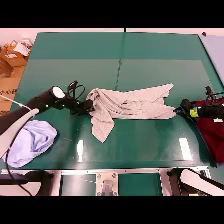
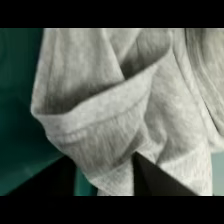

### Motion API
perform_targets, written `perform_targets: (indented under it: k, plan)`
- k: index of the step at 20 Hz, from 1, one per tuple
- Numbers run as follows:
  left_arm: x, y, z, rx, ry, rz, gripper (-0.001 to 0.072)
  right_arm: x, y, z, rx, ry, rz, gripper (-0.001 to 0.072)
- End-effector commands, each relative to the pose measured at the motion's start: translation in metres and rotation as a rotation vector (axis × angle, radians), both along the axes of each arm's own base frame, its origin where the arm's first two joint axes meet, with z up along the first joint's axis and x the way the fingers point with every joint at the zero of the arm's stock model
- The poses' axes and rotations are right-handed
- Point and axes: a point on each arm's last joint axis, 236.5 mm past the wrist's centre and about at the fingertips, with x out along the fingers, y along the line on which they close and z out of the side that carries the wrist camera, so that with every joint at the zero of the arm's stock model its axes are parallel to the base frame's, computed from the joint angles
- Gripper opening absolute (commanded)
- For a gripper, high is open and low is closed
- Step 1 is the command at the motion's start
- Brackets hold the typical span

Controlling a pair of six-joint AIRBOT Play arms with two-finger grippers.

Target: Fold the shirts.

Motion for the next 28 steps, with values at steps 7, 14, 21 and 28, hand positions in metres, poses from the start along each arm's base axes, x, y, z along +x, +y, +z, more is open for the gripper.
perform_targets:
  k: [7,14,21,28]
  plan:
    - [-0.025,0.061,0.024,0.134,0.074,-0.186,0.0019,0.005,0.001,0.007,-0.005,-0.014,0.013,0.001]
    - [0.009,0.125,0.208,0.161,-0.246,-0.158,0.0019,0.065,0.054,0.198,0.291,-0.405,0.113,0.001]
    - [-0.015,0.112,0.482,0.139,-0.87,-0.067,0.0019,0.021,0.082,0.47,0.139,-0.949,0.115,0.001]
    - [-0.038,0.189,0.467,0.411,-0.732,0.16,0.0019,-0.068,0.087,0.599,-0.065,-1.271,-0.02,0.001]
